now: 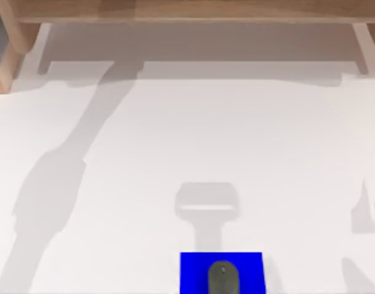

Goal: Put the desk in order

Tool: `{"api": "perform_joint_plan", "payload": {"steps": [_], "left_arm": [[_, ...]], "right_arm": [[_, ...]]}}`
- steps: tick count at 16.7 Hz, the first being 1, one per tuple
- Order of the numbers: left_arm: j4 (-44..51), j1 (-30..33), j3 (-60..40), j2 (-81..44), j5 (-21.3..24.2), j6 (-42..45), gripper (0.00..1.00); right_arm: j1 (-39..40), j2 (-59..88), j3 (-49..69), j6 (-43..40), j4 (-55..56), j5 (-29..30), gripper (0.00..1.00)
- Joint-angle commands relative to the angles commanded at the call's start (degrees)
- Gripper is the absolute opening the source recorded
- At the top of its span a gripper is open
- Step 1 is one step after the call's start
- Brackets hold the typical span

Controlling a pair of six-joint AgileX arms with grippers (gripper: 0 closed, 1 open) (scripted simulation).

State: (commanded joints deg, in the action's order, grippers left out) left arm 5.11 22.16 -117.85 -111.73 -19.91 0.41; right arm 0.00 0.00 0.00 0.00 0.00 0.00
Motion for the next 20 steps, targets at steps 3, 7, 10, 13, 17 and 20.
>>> {"api": "perform_joint_plan", "payload": {"steps": [3, 7, 10, 13, 17, 20], "left_arm": [[0.00, 0.00, 0.00, 0.00, 0.00, 0.00, 0.70], [0.00, 0.00, 0.00, 0.00, 0.00, 0.00, 0.40], [0.00, 0.00, 0.00, 0.00, 0.00, 0.00, 0.17], [0.00, 0.00, 0.00, 0.00, 0.00, 0.00, 0.00], [0.00, 0.00, 0.00, 0.00, 0.00, 0.00, 0.00], [0.00, 0.00, 0.00, 0.00, 0.00, 0.00, 0.00]], "right_arm": [[0.00, 0.00, 0.00, 0.00, 0.00, 0.00, 1.00], [0.00, 0.00, 0.00, 0.00, 0.00, 0.00, 1.00], [0.00, 0.00, 0.00, 0.00, 0.00, 0.00, 1.00], [0.00, 0.00, 0.00, 0.00, 0.00, 0.00, 1.00], [0.00, 0.00, 0.00, 0.00, 0.00, 0.00, 1.00], [0.00, 0.00, 0.00, 0.00, 0.00, 0.00, 1.00]]}}
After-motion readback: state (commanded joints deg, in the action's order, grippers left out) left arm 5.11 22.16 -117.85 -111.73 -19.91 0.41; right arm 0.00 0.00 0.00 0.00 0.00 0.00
